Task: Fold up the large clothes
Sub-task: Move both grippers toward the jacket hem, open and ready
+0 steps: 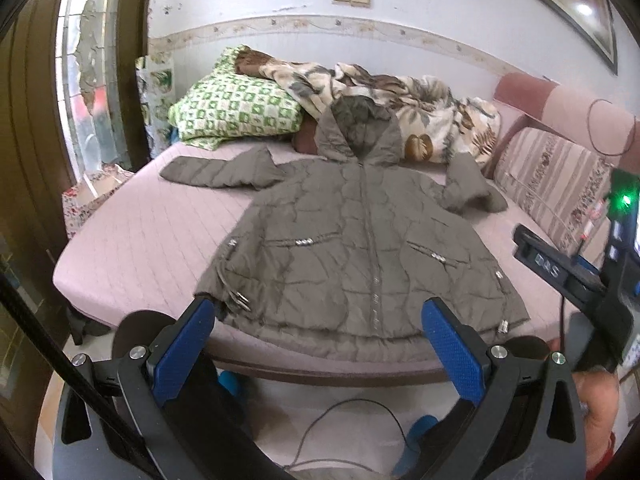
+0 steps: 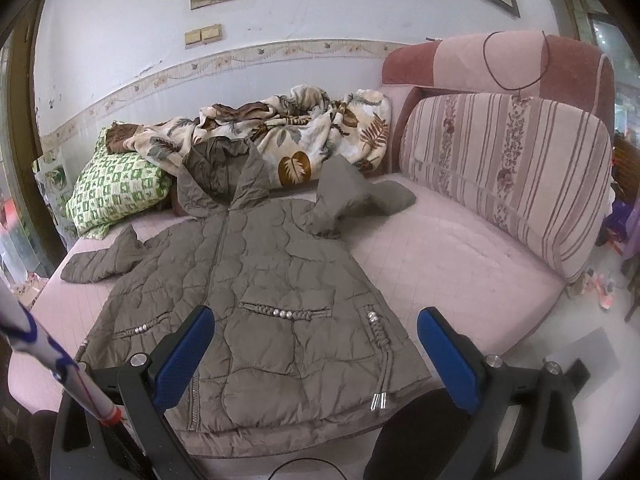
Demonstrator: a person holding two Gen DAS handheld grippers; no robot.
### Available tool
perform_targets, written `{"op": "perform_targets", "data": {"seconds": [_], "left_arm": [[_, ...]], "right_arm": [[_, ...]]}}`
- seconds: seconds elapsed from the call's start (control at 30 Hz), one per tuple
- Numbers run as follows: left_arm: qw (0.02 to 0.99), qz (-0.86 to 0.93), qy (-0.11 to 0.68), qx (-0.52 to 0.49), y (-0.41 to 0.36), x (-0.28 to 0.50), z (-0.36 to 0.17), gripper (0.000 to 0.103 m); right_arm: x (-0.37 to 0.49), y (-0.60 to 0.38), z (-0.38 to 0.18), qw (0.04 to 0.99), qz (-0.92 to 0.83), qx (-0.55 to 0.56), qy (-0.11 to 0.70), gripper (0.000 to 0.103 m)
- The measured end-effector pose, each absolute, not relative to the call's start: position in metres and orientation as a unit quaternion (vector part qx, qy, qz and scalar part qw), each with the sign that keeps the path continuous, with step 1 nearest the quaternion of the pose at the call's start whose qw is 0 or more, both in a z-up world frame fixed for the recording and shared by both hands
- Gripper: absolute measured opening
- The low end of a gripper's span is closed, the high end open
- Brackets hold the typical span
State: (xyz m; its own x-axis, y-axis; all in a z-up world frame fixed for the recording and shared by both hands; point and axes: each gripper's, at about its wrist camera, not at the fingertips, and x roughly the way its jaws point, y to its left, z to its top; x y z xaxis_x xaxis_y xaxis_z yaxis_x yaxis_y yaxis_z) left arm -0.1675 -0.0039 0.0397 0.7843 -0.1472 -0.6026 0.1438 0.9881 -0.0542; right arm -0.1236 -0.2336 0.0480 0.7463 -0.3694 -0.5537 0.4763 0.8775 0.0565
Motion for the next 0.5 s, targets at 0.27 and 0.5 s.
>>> {"op": "perform_targets", "data": {"seconds": [0.27, 0.5], "left_arm": [[0.952, -0.037, 0.303, 0.016, 0.014, -0.151, 0.042, 0.103], [0.947, -0.010, 0.320, 0.013, 0.027, -0.122, 0.035, 0.103]], "right_arm": [[-0.121, -0.228, 0.047, 0.926, -0.238, 0.074, 0.283, 0.103], [-0.103, -0.220, 0.040, 0.924, -0.232, 0.050, 0.299, 0.103]]}}
